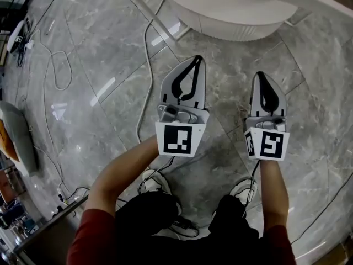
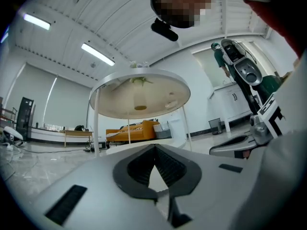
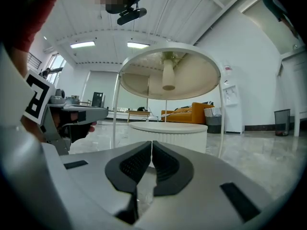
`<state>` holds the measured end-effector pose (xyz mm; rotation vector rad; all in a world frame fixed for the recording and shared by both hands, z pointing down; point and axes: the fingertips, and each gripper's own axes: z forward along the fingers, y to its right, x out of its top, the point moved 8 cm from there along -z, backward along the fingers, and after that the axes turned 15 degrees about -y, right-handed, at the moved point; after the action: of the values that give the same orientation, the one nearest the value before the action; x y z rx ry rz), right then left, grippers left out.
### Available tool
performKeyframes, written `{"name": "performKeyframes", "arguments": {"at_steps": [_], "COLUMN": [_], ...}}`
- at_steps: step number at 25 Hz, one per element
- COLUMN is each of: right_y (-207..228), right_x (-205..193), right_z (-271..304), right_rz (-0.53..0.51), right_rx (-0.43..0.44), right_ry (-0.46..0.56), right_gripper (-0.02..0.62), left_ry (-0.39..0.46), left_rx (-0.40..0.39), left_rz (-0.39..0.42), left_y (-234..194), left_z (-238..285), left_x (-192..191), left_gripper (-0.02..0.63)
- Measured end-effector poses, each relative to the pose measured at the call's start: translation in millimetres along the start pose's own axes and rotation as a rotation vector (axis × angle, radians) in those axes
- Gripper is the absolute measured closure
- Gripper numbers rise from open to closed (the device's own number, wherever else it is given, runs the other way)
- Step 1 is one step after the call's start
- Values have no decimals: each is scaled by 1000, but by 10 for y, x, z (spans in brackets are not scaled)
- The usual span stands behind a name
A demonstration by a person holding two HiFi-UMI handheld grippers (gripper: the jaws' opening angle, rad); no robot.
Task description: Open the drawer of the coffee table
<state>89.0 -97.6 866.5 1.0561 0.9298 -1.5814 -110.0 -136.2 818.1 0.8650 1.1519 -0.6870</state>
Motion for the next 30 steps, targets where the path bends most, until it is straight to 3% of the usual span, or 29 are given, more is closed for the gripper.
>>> {"name": "performKeyframes", "arguments": {"at_steps": [3,7,9,12,14,16,20,25,30], "right_y": [50,241,284,332,440,517,551,553,537], "right_x": [-144,-451,-520,-514,-630,-778,-950,-868,-896], "right_z": [164,510,741,1065,1198,1299,1455,1649,1696], "right_rz": [148,584,775,899,996,1098,1210,1194,1241], "right_rx": [61,252,380,554,596,585,574,646,672], "right_ry": [-10,-47,-8,108,156,191,239,266,280], "right_gripper": [571,568,449,366,315,295,284,284,284], "left_ry": [-13,-77,-118,-141,-150,-165,-184,-176,-202], "left_rx": [33,38,44,75,97,110,126,181,203], "left_rz": [-16,-37,-26,-60,-100,-115,-121,-241,-247], "left_y": [35,104,121,124,137,135,90,32,35], "left_z": [26,46,57,95,107,96,92,141,127], "left_x": [-110,-226,-272,-310,-330,-354,-388,-425,-536], "left_gripper": [592,592,592,592,592,592,592,592,592]}}
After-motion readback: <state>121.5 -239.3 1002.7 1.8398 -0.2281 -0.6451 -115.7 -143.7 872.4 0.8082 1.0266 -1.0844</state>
